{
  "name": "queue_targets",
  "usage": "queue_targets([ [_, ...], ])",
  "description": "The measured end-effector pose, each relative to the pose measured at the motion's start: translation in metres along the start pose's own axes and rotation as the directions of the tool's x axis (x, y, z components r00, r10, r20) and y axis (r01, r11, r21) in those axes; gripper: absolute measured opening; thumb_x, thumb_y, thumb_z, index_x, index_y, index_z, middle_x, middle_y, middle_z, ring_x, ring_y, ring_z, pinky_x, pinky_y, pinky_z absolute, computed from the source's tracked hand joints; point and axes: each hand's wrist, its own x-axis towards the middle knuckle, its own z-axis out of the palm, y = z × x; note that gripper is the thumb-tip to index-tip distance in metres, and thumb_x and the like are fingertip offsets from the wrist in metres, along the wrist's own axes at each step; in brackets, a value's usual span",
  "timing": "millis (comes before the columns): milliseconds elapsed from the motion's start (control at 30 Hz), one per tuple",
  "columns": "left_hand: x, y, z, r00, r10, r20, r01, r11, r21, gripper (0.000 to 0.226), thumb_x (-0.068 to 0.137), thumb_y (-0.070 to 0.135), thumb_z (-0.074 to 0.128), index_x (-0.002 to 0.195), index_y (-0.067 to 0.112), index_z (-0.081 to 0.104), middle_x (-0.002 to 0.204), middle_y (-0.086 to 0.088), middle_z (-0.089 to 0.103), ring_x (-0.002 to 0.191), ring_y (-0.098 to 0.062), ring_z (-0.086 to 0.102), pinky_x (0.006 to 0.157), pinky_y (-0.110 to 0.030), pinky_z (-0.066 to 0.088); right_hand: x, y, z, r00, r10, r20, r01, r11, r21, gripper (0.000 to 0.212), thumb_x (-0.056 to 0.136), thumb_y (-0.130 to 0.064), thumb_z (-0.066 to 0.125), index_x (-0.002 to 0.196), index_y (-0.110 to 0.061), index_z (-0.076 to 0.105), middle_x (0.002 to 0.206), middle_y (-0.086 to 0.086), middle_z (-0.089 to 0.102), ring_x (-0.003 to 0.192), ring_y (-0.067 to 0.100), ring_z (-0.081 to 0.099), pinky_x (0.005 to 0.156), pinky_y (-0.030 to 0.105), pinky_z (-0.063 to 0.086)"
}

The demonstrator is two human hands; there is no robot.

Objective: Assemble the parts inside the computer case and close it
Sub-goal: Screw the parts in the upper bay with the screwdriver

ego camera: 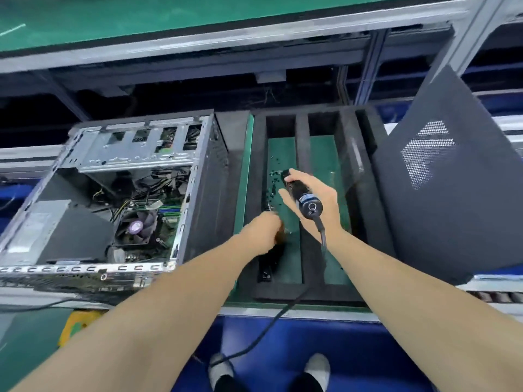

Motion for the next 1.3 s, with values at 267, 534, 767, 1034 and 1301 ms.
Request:
queue_targets([
  [267, -0.003, 0.015, 0.045, 0.999, 0.032, 0.026, -0.041, 0.766, 0.642, 0.025, 0.087, 0.022, 0.063, 0.111, 0.024, 0.068, 0.113, 0.001, 0.070, 0.114, -0.022, 0.057, 0.095, -0.034, 0.034, 0.002, 0.018, 0.004, 0.988, -0.109, 0.108, 0.109, 0.994, 0.003, 0.025, 0.084, -0.010, 0.087, 0.106, -0.004, 0.076, 0.121, 0.007, 0.075, 0.115, 0.026, 0.071, 0.103, 0.048, 0.054],
  [534, -0.004, 0.018, 0.047, 1.000, 0.010, 0.007, -0.012, 0.750, 0.661, 0.020, 0.086, 0.021, 0.060, 0.104, 0.026, 0.068, 0.106, 0.004, 0.072, 0.108, -0.021, 0.058, 0.092, -0.037, 0.030, 0.002, 0.024, -0.008, 0.990, -0.095, 0.100, 0.093, 0.995, 0.022, 0.022, 0.085, -0.009, 0.085, 0.104, -0.003, 0.075, 0.115, 0.008, 0.076, 0.114, 0.023, 0.072, 0.101, 0.047, 0.056],
  [767, -0.008, 0.017, 0.046, 0.998, 0.061, -0.002, -0.044, 0.744, 0.666, 0.017, 0.083, 0.014, 0.061, 0.076, 0.028, 0.054, 0.089, 0.004, 0.071, 0.089, -0.020, 0.059, 0.076, -0.036, 0.020, 0.001, 0.026, -0.016, 0.991, -0.099, 0.088, 0.097, 0.995, 0.021, 0.023, 0.086, -0.008, 0.085, 0.105, -0.002, 0.074, 0.108, 0.008, 0.076, 0.102, 0.026, 0.073, 0.095, 0.043, 0.058],
  [1034, 0.002, 0.007, 0.019, 0.989, 0.108, 0.097, -0.145, 0.782, 0.606, 0.011, 0.089, 0.014, 0.062, 0.081, 0.021, 0.060, 0.097, -0.001, 0.069, 0.090, -0.023, 0.063, 0.084, -0.031, 0.035, 0.000, 0.030, -0.016, 0.991, -0.107, 0.079, 0.104, 0.994, 0.033, 0.023, 0.085, -0.008, 0.085, 0.105, -0.002, 0.074, 0.105, 0.008, 0.076, 0.099, 0.027, 0.073, 0.095, 0.041, 0.058],
  [1301, -0.013, 0.017, 0.040, 0.988, 0.077, 0.133, -0.150, 0.667, 0.729, 0.010, 0.085, 0.021, 0.064, 0.091, 0.026, 0.070, 0.095, 0.009, 0.072, 0.098, -0.019, 0.058, 0.088, -0.036, 0.028, 0.002, 0.029, -0.012, 0.990, -0.101, 0.098, 0.099, 0.995, 0.028, 0.023, 0.086, -0.012, 0.085, 0.105, -0.005, 0.075, 0.106, 0.005, 0.076, 0.100, 0.023, 0.073, 0.095, 0.040, 0.059],
])
